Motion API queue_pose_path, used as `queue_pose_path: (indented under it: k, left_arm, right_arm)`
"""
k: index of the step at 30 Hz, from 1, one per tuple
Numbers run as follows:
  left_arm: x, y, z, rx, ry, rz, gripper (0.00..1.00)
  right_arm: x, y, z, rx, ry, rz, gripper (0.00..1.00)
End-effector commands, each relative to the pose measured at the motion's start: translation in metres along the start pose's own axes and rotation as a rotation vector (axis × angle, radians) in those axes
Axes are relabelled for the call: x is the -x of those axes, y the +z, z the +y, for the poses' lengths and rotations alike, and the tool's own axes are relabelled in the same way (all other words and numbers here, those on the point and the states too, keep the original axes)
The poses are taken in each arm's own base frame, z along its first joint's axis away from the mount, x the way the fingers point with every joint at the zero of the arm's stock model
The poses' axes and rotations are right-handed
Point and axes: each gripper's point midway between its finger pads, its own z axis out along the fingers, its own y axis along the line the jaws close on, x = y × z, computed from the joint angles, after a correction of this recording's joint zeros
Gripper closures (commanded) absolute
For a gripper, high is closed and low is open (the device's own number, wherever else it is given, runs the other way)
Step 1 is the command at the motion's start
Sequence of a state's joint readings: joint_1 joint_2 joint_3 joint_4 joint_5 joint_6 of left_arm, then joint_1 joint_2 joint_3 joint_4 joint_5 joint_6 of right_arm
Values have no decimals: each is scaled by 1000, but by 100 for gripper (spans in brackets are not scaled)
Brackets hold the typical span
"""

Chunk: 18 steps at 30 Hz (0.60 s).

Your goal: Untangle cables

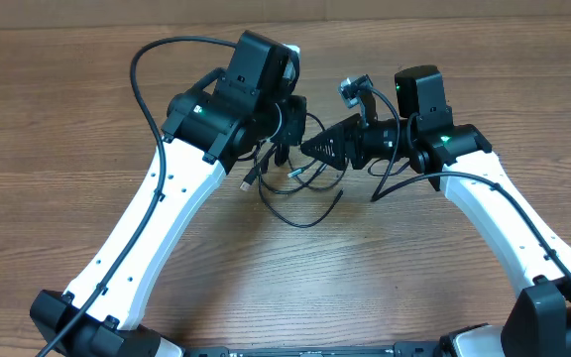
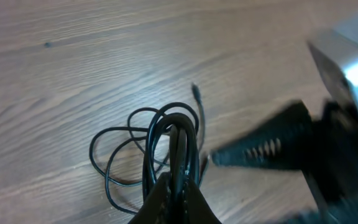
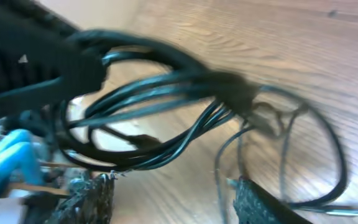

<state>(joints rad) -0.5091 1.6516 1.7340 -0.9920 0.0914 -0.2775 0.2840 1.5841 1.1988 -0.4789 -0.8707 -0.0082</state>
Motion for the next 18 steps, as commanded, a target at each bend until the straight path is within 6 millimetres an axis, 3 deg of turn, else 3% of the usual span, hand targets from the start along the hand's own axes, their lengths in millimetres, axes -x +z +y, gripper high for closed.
queue_pose_path:
  k: [1, 7, 13, 18]
  left_arm:
    - [-6, -3, -21, -123, 151, 23, 96]
    - [-14, -12, -31, -296, 97, 81, 96]
    - [-14, -26, -9, -407, -27, 119, 96]
    - [-18, -31, 5, -409, -86, 143, 96]
  right_arm:
    - [10, -3, -10, -87, -233, -15, 39]
    - [20, -6, -17, -147, -472, -29, 36]
    - [45, -13, -19, -224, -580, -102, 31]
    - [51, -10, -5, -199, -691, -125, 29]
